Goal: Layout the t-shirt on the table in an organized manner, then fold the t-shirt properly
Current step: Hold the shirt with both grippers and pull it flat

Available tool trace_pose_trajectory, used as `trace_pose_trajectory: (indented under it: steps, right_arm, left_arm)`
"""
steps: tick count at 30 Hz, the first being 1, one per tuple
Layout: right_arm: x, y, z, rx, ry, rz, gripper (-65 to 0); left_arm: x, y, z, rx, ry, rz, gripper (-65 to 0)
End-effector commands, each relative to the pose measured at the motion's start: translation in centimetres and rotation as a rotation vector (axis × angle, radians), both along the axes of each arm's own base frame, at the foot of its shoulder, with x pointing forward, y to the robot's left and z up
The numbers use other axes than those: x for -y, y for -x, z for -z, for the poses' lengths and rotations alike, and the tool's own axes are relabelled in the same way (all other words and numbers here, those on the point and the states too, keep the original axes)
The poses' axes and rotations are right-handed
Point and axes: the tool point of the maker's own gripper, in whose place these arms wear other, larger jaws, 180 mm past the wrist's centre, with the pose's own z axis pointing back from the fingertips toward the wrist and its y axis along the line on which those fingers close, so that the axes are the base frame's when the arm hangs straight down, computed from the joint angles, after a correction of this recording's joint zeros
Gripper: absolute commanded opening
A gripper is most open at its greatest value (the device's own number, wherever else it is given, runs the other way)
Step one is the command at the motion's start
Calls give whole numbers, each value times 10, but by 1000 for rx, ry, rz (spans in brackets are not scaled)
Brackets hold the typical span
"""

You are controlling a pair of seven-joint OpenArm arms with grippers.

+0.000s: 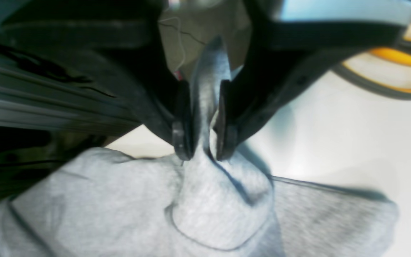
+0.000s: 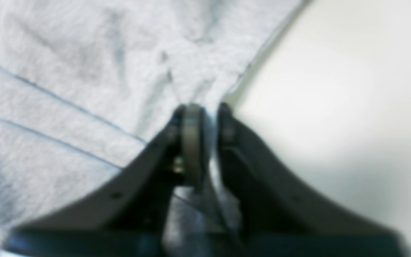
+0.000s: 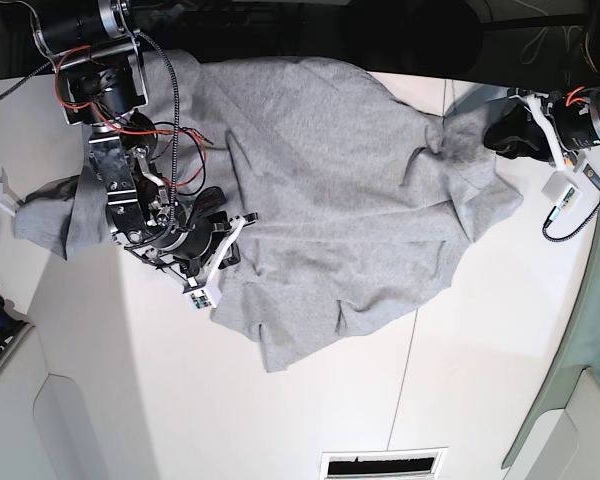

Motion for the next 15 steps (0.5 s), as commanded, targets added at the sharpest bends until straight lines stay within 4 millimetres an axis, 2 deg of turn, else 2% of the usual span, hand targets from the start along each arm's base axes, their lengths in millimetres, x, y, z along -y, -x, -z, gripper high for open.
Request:
trace_pose_trajectory:
  steps: [1,4,6,9,15]
  right_arm:
    - [1,-9,-7,30,24,-15,-650]
    - [10,-18,-12,75,95,-34,-650]
    - [17,-29,-19,98,115,-22,-650]
    - [26,-50,-39,143,116,11,-650]
    - [60,-98,-93,234,76,133,-650]
  left_arm:
    - [-1,-6,-8,36,1,5,-512]
    - [-3,-6,-2,46,-34,2,-645]
    - [-9,-9,1,61,-62,-13,-650]
    - [-31,-21,7,63,-141,-86,-650]
    - [-81,-68,6,82,-208,-246,-650]
